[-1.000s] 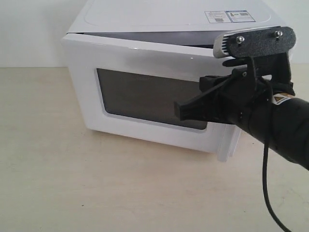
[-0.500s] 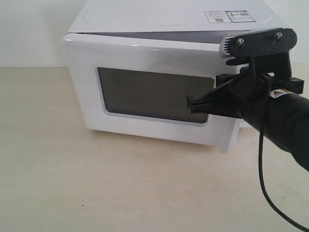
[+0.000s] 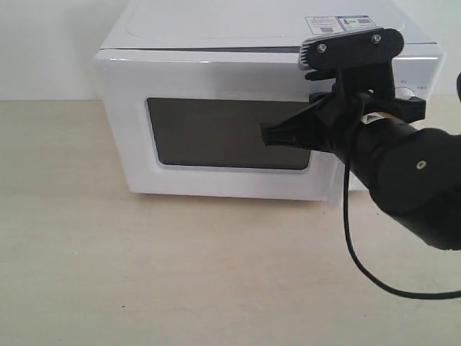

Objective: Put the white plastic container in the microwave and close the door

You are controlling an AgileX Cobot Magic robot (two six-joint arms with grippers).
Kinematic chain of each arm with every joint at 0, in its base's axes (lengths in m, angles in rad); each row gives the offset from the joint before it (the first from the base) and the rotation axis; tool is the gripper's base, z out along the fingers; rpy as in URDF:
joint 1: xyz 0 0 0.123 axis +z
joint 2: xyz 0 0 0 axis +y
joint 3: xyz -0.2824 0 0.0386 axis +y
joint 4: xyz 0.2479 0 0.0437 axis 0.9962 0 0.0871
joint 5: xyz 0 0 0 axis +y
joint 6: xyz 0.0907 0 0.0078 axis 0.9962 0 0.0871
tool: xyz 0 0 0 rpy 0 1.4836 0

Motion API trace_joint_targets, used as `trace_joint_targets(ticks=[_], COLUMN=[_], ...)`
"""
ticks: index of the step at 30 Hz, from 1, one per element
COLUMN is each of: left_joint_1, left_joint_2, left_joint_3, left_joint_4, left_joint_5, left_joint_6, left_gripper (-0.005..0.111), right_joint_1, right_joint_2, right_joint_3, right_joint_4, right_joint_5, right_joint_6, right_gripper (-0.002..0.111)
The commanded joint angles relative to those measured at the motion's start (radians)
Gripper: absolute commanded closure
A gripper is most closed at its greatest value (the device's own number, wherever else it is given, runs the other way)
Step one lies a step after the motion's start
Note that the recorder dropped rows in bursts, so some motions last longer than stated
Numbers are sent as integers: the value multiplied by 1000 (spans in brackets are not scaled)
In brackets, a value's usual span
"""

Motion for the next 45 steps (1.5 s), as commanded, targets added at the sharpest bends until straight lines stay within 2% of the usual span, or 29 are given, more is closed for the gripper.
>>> trace_joint_targets(ticks=[1, 7, 24, 29, 32, 34, 39, 45], left_joint_1=[4, 4, 4, 4, 4, 4, 4, 4], left_joint_2=[0, 0, 0, 0, 0, 0, 0, 0], left_joint_3=[7, 14, 14, 14, 14, 14, 14, 14], left_joint_4=[20, 34, 34, 34, 34, 34, 34, 34], left_joint_5=[9, 1, -6, -6, -6, -6, -6, -6], left_joint_6=[0, 0, 0, 0, 0, 0, 0, 0], left_gripper=[102, 102, 102, 102, 102, 102, 102, 102], right_joint_1=[-59, -84, -84, -76, -35, 14, 192, 422], right_joint_2=[4, 4, 4, 0, -19, -45, -124, -229], right_joint_3=[-6, -8, -76, -76, -76, -76, -74, 29], right_joint_4=[4, -62, -43, -39, 55, 172, 504, 522], right_joint_5=[3, 16, 41, 158, 166, 131, -24, -103], right_joint_6=[-9, -3, -17, -31, -107, -223, -531, -540], right_gripper=[108, 108, 108, 108, 108, 108, 108, 108])
